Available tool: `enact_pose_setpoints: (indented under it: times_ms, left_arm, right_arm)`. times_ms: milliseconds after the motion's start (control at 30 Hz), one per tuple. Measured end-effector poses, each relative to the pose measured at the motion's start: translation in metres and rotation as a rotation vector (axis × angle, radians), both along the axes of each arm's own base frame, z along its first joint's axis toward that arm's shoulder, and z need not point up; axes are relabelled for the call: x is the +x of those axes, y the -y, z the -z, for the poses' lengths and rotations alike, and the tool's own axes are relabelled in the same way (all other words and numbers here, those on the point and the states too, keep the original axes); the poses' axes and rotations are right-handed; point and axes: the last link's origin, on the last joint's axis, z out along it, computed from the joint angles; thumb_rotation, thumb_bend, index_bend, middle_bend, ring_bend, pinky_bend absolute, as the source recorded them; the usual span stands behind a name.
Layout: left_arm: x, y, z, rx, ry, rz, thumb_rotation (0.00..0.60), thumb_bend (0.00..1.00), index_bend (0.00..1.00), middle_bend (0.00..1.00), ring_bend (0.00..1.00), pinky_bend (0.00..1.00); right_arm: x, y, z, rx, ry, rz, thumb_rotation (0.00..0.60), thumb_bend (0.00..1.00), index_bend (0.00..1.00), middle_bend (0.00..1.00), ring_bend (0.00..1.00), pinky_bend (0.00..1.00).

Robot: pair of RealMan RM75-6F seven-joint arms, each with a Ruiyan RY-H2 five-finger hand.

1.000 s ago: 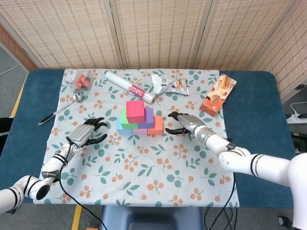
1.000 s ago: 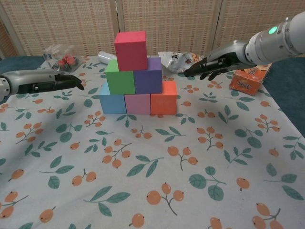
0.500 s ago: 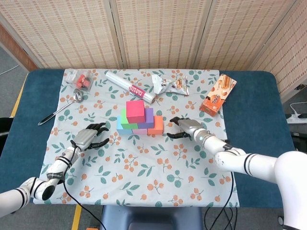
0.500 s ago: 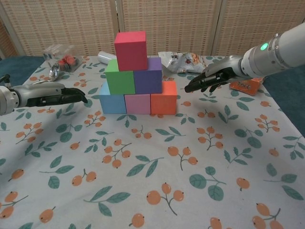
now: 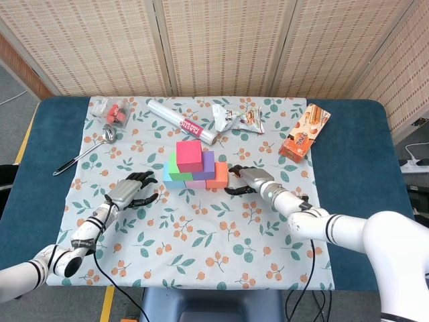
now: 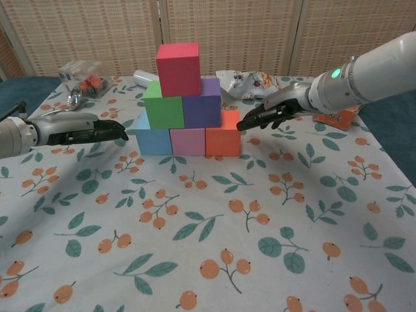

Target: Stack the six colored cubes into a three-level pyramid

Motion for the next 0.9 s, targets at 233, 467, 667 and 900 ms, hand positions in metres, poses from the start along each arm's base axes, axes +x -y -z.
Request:
enact_pose_setpoints:
  times_ms: [233,467,667,900]
  left_arm:
    - [0.006,-0.002,0.005,-0.007,0.007,0.018,0.001,0.30,0.17,0.00,0.00,0.05]
    - [0.010,-0.003,0.008,-0.013,0.009,0.026,0.003,0.30,0.17,0.00,0.00,0.05]
    - [0.011,-0.002,0.008,-0.017,0.014,0.030,0.002,0.30,0.17,0.00,0.00,0.05]
    - [0.010,-0.003,0.006,-0.009,0.014,0.027,0.002,0.30,0.17,0.00,0.00,0.05]
  right_arm:
    - [0.003,0.001,0.005,-0.002,0.010,-0.001,0.217,0.44,0.16,0.00,0.00,0.00]
    - [0.006,0.002,0.009,-0.001,0.018,-0.008,0.216,0.44,0.16,0.00,0.00,0.00]
    - [0.007,0.002,0.011,0.001,0.021,-0.007,0.215,0.44,0.16,0.00,0.00,0.00]
    - [0.005,0.002,0.008,-0.004,0.017,-0.009,0.214,0.44,0.15,0.00,0.00,0.00]
